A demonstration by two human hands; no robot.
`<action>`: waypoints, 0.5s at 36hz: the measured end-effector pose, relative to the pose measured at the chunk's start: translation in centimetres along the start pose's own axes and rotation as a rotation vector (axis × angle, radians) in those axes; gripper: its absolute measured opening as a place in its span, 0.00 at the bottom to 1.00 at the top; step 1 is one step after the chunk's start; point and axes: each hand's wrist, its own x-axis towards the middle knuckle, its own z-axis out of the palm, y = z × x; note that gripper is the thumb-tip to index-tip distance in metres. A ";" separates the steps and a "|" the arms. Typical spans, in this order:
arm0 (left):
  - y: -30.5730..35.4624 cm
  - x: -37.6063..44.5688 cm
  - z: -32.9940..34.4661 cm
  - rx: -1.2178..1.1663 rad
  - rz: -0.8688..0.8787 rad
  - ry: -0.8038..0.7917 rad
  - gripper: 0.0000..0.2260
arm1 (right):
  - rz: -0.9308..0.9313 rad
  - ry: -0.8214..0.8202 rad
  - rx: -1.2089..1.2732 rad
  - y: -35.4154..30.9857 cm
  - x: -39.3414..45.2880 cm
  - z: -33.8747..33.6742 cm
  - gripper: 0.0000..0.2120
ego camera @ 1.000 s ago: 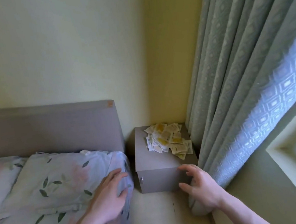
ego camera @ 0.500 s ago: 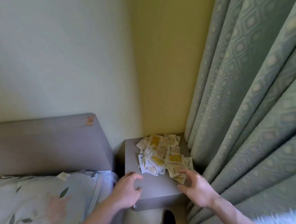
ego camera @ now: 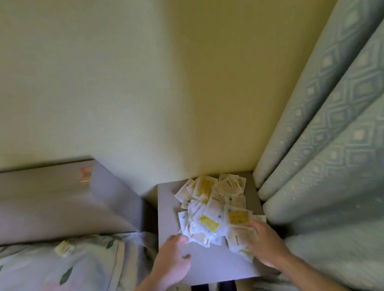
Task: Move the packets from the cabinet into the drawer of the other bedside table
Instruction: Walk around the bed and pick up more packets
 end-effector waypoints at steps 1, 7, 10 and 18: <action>0.0 1.4 0.5 -0.008 -0.011 0.005 0.19 | 0.001 0.010 -0.020 0.2 0.7 0.1 0.17; -0.2 9.7 3.9 -0.092 -0.086 0.088 0.15 | 0.036 0.011 -0.057 2.9 6.2 2.5 0.20; -0.4 13.3 5.6 -0.109 -0.091 0.172 0.16 | 0.032 0.014 -0.061 4.2 9.4 4.4 0.20; -1.3 18.5 9.9 -0.163 -0.124 0.362 0.18 | -0.071 0.120 -0.145 7.0 15.2 8.4 0.23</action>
